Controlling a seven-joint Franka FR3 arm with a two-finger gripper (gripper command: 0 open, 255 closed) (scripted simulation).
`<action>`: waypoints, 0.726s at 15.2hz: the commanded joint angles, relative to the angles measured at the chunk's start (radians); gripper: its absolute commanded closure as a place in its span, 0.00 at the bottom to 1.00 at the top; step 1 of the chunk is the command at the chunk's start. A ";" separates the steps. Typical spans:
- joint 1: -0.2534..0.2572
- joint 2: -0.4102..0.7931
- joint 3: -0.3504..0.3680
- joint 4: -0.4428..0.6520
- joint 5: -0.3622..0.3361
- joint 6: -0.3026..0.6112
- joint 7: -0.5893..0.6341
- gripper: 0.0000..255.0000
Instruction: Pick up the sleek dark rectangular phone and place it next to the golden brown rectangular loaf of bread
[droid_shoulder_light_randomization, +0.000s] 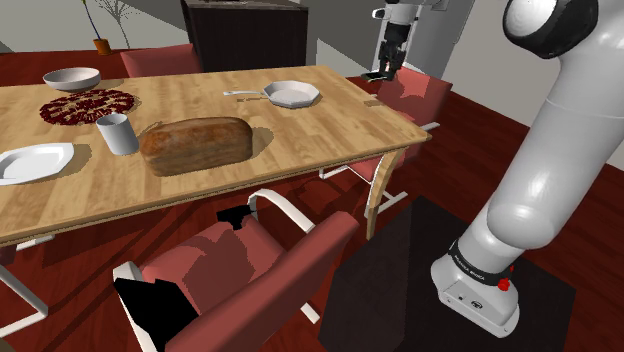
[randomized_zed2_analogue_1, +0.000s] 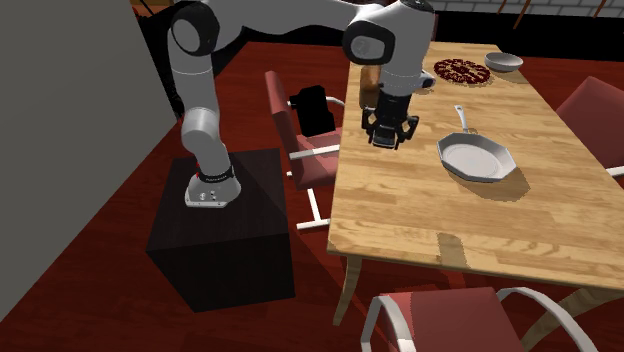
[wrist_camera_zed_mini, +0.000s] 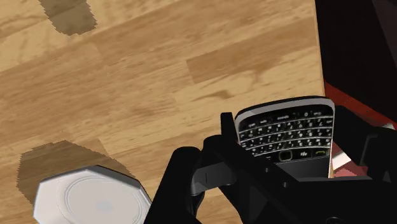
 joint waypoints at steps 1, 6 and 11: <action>0.023 0.006 0.018 0.006 0.001 0.001 0.042 1.00; 0.083 0.028 0.064 0.035 0.006 -0.005 0.149 1.00; 0.138 0.075 0.107 0.098 0.020 -0.020 0.248 1.00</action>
